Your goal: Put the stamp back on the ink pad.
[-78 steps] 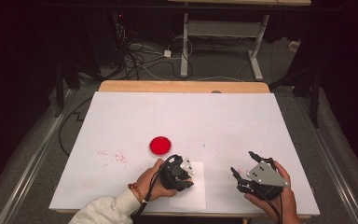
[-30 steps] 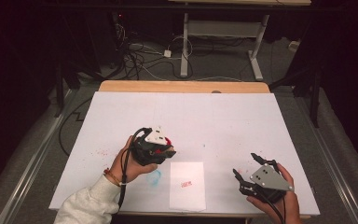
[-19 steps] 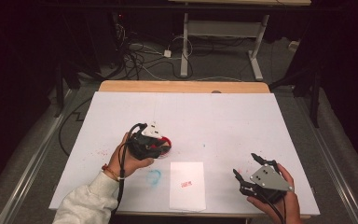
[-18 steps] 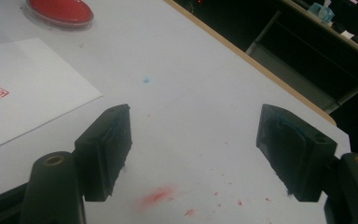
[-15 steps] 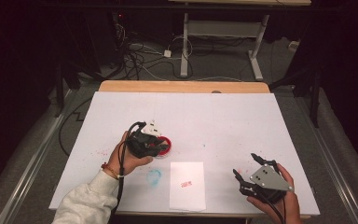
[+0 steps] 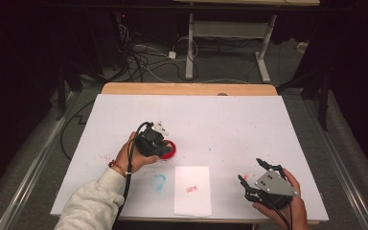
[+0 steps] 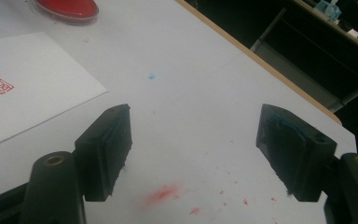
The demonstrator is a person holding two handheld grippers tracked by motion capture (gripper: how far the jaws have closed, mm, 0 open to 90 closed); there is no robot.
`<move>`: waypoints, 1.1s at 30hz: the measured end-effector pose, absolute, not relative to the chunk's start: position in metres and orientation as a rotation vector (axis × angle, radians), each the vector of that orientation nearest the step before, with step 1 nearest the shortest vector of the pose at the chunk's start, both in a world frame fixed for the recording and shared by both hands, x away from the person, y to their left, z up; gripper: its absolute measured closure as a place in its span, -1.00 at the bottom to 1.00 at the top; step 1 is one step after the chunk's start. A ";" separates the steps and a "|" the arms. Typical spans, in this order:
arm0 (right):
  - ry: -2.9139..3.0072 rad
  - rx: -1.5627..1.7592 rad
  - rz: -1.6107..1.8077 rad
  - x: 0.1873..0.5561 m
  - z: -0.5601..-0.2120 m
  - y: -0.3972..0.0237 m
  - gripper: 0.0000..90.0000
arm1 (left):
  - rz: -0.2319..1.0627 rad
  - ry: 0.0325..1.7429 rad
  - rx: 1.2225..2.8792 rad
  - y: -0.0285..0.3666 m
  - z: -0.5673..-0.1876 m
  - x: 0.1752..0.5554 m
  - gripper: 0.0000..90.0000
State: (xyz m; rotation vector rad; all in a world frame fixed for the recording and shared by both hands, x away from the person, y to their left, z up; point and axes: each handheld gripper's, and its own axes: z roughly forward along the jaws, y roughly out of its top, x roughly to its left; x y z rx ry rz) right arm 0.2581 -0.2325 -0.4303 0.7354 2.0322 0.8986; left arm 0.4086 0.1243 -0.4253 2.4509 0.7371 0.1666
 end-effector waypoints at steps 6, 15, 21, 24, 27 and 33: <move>2.042 0.730 0.890 0.258 -0.431 -0.232 -0.40 | 0.158 0.765 2.474 0.127 -0.430 0.417 0.62; 2.054 0.721 0.888 0.259 -0.432 -0.232 -0.40 | 0.155 0.795 2.499 0.126 -0.437 0.424 0.61; 2.057 0.719 0.885 0.259 -0.432 -0.231 -0.40 | 0.161 0.804 2.500 0.126 -0.438 0.424 0.58; 2.056 0.724 0.884 0.258 -0.433 -0.231 -0.40 | 0.163 0.800 2.501 0.125 -0.438 0.424 0.62; 2.057 0.722 0.885 0.259 -0.432 -0.231 -0.40 | 0.166 0.798 2.500 0.125 -0.437 0.424 0.62; 2.057 0.722 0.884 0.258 -0.433 -0.231 -0.40 | 0.174 0.789 2.490 0.126 -0.435 0.422 0.59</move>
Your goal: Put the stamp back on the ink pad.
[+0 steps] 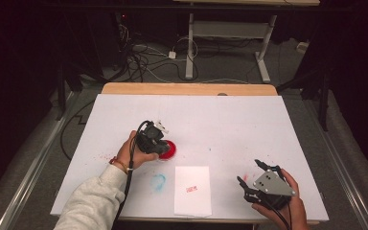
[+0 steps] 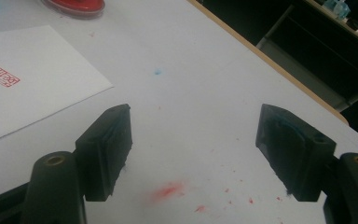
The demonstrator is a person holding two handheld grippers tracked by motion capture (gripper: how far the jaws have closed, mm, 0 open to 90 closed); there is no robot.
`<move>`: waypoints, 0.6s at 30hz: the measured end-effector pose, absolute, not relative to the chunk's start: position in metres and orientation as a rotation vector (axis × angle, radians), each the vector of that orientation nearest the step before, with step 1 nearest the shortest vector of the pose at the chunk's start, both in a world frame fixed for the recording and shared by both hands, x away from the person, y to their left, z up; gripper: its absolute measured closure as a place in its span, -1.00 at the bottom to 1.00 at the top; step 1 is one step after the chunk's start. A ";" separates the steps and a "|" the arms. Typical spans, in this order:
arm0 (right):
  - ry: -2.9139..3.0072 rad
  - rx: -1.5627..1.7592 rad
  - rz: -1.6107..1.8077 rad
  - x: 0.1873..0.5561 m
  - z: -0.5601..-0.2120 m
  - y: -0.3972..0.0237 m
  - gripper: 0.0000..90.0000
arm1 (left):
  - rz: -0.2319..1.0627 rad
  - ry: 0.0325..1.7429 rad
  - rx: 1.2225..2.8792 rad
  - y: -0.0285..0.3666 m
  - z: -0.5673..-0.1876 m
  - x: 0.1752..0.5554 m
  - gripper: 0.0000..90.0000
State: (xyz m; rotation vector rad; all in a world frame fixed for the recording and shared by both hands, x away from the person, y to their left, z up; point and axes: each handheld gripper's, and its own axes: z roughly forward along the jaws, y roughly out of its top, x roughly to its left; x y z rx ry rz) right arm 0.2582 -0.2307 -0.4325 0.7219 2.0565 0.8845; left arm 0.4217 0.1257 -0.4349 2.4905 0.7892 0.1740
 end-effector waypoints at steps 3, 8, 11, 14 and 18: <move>2.057 0.721 0.885 0.258 -0.432 -0.231 -0.40 | 0.195 0.781 2.466 0.127 -0.431 0.419 0.57; 2.059 0.716 0.885 0.258 -0.433 -0.230 -0.40 | 0.220 0.746 2.424 0.128 -0.424 0.412 0.54; 2.060 0.714 0.885 0.258 -0.432 -0.230 -0.40 | 0.249 0.732 2.402 0.128 -0.420 0.407 0.53; 2.058 0.716 0.885 0.258 -0.432 -0.230 -0.40 | 0.273 0.715 2.368 0.129 -0.417 0.403 0.48; 2.059 0.710 0.882 0.258 -0.432 -0.230 -0.40 | 0.315 0.693 2.357 0.127 -0.416 0.399 0.41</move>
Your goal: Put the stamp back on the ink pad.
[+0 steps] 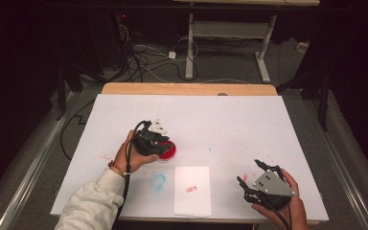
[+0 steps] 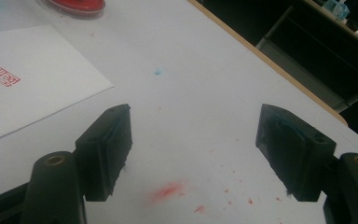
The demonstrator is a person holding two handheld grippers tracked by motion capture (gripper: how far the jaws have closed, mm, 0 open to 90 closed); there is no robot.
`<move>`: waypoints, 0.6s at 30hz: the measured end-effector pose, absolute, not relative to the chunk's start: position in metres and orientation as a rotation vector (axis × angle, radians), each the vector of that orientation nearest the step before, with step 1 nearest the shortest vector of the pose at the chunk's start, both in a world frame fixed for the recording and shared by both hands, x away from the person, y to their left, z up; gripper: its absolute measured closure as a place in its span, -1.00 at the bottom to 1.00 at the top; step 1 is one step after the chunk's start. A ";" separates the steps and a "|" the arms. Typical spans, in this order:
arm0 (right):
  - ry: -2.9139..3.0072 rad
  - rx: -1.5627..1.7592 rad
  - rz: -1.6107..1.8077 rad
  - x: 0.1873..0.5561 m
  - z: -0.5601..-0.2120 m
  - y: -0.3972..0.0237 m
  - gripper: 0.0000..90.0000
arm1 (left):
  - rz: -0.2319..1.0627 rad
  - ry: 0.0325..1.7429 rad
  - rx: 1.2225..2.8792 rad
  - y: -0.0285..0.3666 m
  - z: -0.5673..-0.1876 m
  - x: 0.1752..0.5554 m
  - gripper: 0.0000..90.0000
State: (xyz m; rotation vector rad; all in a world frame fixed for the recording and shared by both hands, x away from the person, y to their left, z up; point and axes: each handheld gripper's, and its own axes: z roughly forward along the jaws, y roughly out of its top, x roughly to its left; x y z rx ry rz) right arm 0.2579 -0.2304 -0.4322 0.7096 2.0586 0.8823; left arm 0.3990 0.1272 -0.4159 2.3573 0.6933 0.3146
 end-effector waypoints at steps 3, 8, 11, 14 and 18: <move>2.051 0.714 0.884 0.257 -0.432 -0.231 -0.40 | 0.343 0.672 2.344 0.127 -0.416 0.396 0.35; 2.051 0.712 0.885 0.257 -0.431 -0.231 -0.40 | 0.425 0.633 2.303 0.127 -0.416 0.390 0.06; 2.049 0.713 0.885 0.257 -0.431 -0.231 -0.40 | 0.477 0.639 2.250 0.126 -0.415 0.386 -0.13; 2.048 0.708 0.887 0.257 -0.431 -0.231 -0.40 | 0.514 0.630 2.211 0.126 -0.414 0.383 -0.29; 2.046 0.711 0.890 0.256 -0.430 -0.231 -0.40 | 0.534 0.626 2.159 0.128 -0.411 0.378 -0.44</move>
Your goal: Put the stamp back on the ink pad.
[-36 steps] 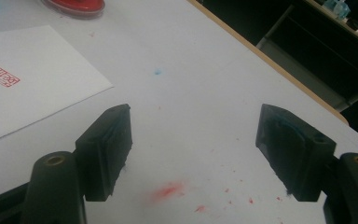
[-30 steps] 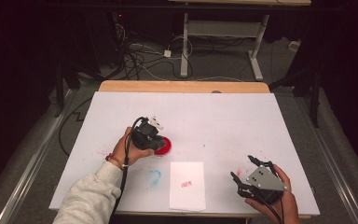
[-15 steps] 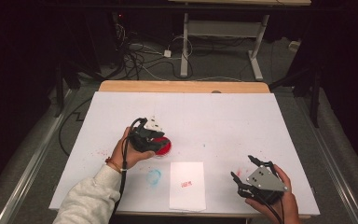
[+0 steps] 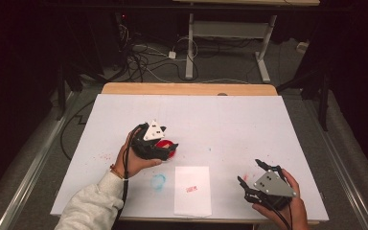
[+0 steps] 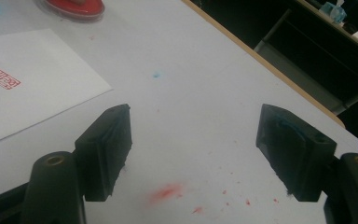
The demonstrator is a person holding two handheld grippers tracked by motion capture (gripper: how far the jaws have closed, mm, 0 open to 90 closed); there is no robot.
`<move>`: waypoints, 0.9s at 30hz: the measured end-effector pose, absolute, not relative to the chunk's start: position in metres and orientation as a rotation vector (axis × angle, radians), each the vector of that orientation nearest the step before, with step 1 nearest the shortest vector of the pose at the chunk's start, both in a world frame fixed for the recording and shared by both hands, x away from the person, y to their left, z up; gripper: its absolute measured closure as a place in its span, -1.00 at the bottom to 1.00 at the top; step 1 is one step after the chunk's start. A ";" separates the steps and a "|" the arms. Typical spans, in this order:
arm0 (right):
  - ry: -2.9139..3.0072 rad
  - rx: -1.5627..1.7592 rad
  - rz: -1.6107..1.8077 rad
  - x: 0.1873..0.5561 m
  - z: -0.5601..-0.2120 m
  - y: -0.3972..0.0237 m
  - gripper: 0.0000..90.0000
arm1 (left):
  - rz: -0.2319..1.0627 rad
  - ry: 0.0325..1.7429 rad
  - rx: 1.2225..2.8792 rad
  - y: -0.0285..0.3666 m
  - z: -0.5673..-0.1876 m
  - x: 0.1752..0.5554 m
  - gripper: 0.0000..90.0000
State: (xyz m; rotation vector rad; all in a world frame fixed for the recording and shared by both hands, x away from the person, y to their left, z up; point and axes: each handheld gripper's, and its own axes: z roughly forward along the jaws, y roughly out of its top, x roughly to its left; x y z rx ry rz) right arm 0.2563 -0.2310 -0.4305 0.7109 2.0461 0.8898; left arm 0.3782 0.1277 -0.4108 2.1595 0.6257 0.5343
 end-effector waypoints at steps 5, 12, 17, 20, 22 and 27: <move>2.042 0.712 0.901 0.256 -0.429 -0.232 -0.40 | 0.574 0.601 2.112 0.128 -0.406 0.370 -0.58; 2.029 0.724 0.921 0.255 -0.428 -0.234 -0.40 | 0.639 0.535 2.096 0.127 -0.401 0.356 -0.63; 2.025 0.720 0.929 0.254 -0.427 -0.234 -0.40 | 0.685 0.497 2.079 0.129 -0.398 0.345 -0.63; 2.022 0.722 0.930 0.254 -0.427 -0.234 -0.40 | 0.722 0.477 2.088 0.130 -0.396 0.340 -0.63; 2.018 0.718 0.932 0.253 -0.427 -0.234 -0.40 | 0.731 0.467 2.083 0.131 -0.396 0.337 -0.63; 2.017 0.714 0.939 0.253 -0.426 -0.233 -0.40 | 0.751 0.450 2.077 0.136 -0.395 0.329 -0.63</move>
